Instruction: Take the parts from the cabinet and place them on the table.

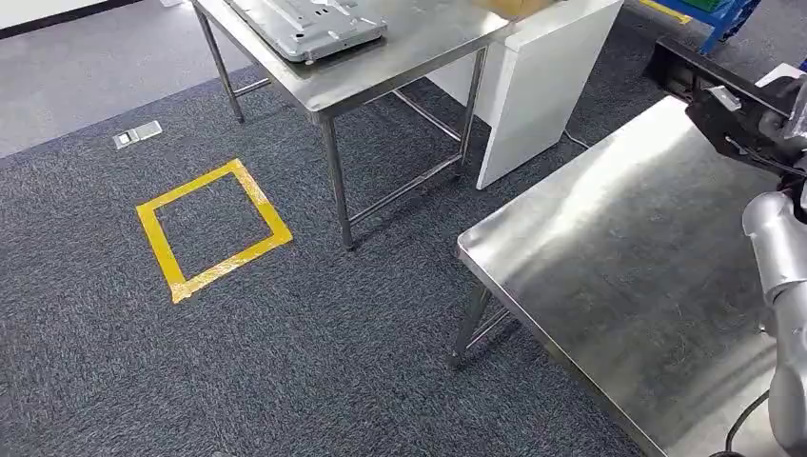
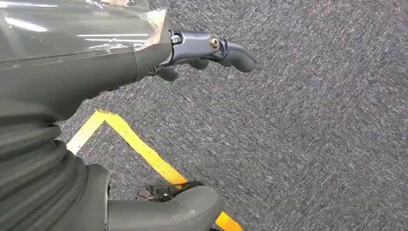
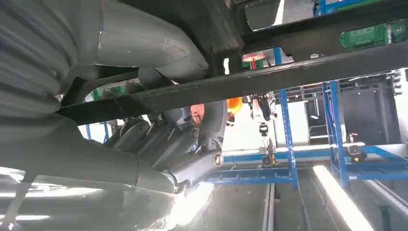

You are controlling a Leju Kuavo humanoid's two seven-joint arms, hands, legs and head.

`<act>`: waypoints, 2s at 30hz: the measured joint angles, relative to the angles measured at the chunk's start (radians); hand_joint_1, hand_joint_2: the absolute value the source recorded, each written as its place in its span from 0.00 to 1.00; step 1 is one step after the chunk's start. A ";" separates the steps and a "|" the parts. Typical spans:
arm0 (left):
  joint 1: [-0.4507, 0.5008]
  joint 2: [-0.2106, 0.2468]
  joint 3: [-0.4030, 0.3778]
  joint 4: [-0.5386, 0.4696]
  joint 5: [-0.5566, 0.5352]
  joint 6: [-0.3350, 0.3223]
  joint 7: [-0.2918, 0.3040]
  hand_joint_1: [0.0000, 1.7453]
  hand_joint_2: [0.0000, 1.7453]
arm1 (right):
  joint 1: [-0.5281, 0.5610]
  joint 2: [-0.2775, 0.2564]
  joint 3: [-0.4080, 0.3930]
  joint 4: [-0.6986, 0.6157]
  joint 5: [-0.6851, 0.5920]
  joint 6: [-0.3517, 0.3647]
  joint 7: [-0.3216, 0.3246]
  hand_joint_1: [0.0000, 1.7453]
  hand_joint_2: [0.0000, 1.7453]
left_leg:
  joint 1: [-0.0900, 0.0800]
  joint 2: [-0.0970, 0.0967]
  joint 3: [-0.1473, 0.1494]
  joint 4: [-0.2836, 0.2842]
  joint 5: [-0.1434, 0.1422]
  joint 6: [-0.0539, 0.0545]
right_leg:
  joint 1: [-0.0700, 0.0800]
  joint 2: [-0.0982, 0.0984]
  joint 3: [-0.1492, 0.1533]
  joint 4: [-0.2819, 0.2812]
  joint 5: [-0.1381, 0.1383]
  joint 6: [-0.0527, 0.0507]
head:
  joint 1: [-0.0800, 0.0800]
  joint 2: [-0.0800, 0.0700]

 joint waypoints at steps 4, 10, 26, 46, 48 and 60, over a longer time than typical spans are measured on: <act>0.000 -0.002 0.000 0.000 -0.001 0.000 0.000 0.00 1.00 | 0.000 0.000 0.001 0.000 0.003 0.000 0.001 0.95 1.00 | 0.000 0.000 0.000 -0.001 0.000 0.000 | 0.000 0.000 0.000 0.000 0.000 0.000 | 0.000 0.000; 0.000 -0.002 0.000 0.000 -0.001 0.000 0.000 0.00 1.00 | 0.000 0.000 0.001 0.000 0.003 0.000 0.001 0.95 1.00 | 0.000 0.000 0.000 -0.001 0.000 0.000 | 0.000 0.000 0.000 0.000 0.000 0.000 | 0.000 0.000; 0.000 -0.007 0.008 0.000 -0.003 0.000 0.000 0.00 1.00 | 0.015 -0.092 0.001 0.000 0.036 0.001 0.084 0.95 1.00 | 0.000 0.000 0.003 -0.003 0.000 0.000 | 0.000 0.000 0.003 -0.001 0.000 0.000 | 0.000 0.000; 0.001 -0.010 0.030 0.000 -0.012 -0.011 -0.023 0.00 1.00 | 0.232 -0.232 -0.053 -0.101 -0.005 0.033 0.121 0.00 0.00 | 0.000 -0.005 0.006 -0.007 -0.001 0.000 | 0.000 -0.003 0.006 -0.003 -0.001 0.000 | 0.000 0.000; 0.003 -0.010 0.032 0.000 -0.011 -0.020 -0.034 0.00 1.00 | 0.272 -0.256 -0.072 -0.141 -0.013 0.054 0.126 0.00 0.00 | 0.000 -0.005 0.006 -0.007 -0.001 0.000 | 0.000 -0.003 0.006 -0.003 -0.001 0.000 | 0.000 0.000; 0.004 -0.012 0.048 0.000 -0.029 -0.033 -0.021 0.00 1.00 | 0.490 -0.302 -0.199 -0.337 -0.021 0.081 0.138 0.00 0.00 | 0.000 -0.005 0.007 -0.008 -0.003 -0.001 | 0.000 -0.003 0.006 -0.004 -0.001 0.000 | 0.000 0.000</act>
